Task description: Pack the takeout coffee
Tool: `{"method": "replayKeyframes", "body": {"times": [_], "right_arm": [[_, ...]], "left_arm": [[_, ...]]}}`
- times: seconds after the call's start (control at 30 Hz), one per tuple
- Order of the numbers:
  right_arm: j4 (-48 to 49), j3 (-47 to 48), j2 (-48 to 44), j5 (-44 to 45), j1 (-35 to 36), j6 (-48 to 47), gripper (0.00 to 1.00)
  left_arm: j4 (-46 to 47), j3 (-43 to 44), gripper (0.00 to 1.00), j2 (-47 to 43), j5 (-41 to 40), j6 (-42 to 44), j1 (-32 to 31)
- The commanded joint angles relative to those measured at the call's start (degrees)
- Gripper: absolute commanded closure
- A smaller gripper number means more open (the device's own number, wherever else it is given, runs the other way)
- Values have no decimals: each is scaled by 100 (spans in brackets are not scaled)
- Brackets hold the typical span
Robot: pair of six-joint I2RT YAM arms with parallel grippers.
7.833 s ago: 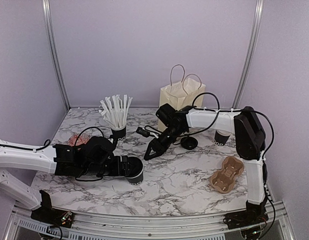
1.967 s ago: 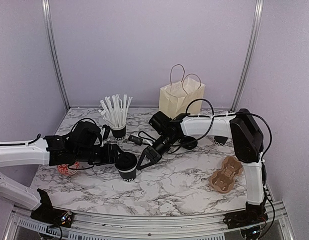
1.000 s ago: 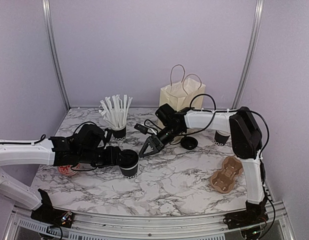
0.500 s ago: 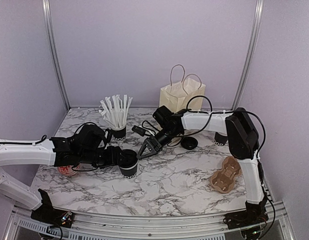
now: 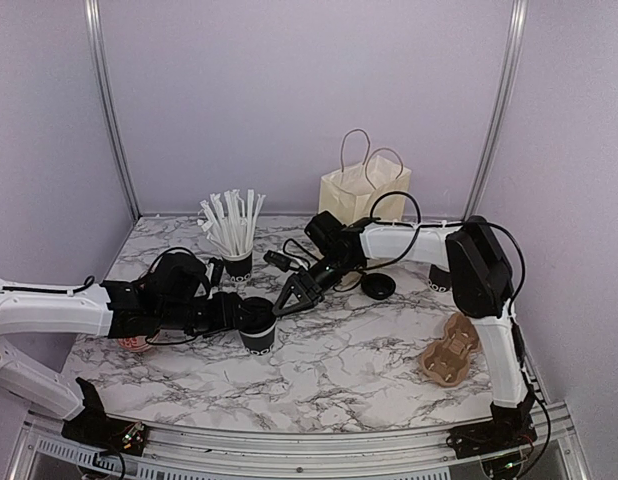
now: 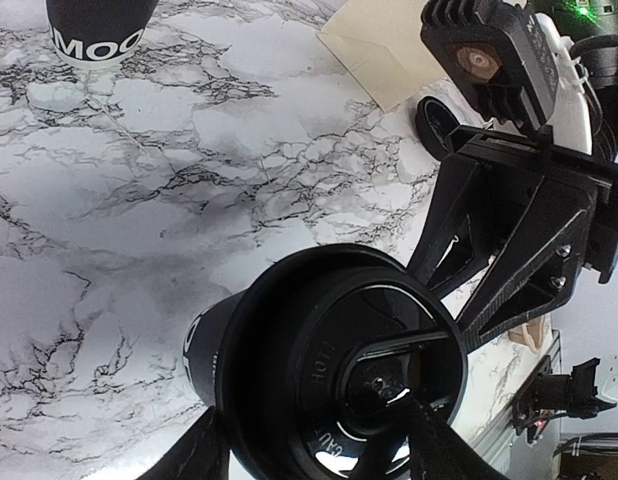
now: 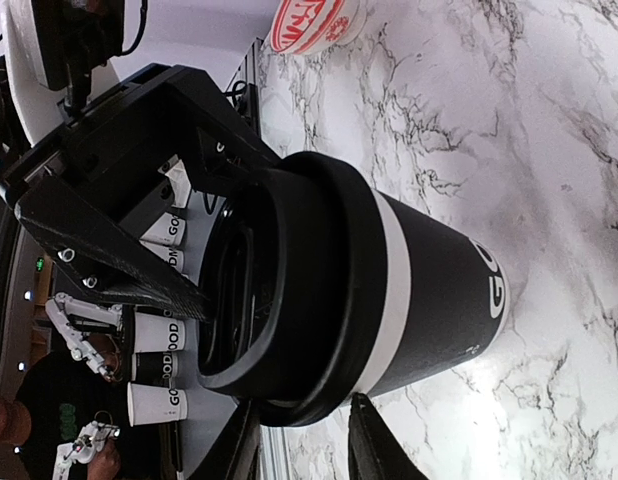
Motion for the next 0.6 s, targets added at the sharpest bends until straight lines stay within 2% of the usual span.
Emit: {"method": "replayKeyframes", "body": {"times": [0.0,0.27,0.43,0.57], "right_arm": [[193,394,293,-216,198,179,70],[186,532,448,-210,389,341,72],[222,564,516,-253,473,400,75],[250,602,601,-316,503,401,81]], "left_arm": [[-36,-319,40,315,245,-29,-19],[-37,-375,40,396,367,-85,-19],[316,-529,41,566,471,-152,-27],[455,-541,41,770,541,-187,-87]]}}
